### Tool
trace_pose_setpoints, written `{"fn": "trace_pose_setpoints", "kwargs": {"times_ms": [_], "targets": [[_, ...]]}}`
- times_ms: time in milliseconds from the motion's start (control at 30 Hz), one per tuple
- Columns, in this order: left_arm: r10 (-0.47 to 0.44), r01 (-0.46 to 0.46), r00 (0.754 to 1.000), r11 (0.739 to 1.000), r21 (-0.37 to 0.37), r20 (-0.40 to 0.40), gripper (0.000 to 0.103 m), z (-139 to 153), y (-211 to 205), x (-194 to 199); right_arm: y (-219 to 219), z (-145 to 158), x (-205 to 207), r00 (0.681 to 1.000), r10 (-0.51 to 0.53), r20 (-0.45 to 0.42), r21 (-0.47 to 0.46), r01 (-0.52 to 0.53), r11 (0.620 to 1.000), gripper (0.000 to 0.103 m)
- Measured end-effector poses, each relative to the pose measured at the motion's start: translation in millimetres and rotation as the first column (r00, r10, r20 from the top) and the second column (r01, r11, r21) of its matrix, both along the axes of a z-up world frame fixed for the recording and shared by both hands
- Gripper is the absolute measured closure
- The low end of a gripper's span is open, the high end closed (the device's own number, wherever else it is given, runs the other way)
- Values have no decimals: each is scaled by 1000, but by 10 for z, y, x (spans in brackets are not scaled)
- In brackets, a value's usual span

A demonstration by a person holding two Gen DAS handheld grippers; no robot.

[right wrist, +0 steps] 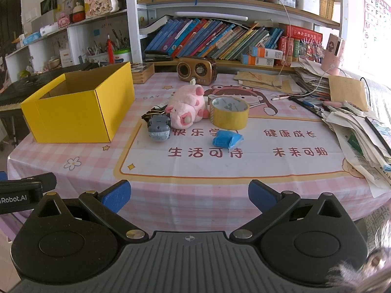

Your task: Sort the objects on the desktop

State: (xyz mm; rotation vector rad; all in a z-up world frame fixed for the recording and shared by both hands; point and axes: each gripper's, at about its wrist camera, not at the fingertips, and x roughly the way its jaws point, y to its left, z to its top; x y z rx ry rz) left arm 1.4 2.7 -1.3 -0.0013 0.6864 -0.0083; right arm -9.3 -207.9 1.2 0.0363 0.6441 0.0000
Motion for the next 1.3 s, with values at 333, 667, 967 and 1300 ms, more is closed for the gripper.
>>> {"fn": "trace_pose_setpoints", "kwargs": {"times_ms": [333,667,967,1300], "targets": [[8,-8,1000,1000,-3,11,0,14,-10,-23,10,-1,-13,1000,-3,11,-1,3,1000,0],[10,-10,1000,1000,-5,13,0,36,-18,-23,-4,24,-34,1000,-3,14,0,3,1000,0],[5,-5,1000,1000,1,12,0,49,-34,-26,-19,30,-43,1000,-5,12,3,5,1000,0],[2,-2,1000,1000,4,10,0,44,-53,-7,-64,16,-2,1000,-14,2,7,14,1000,0]]}}
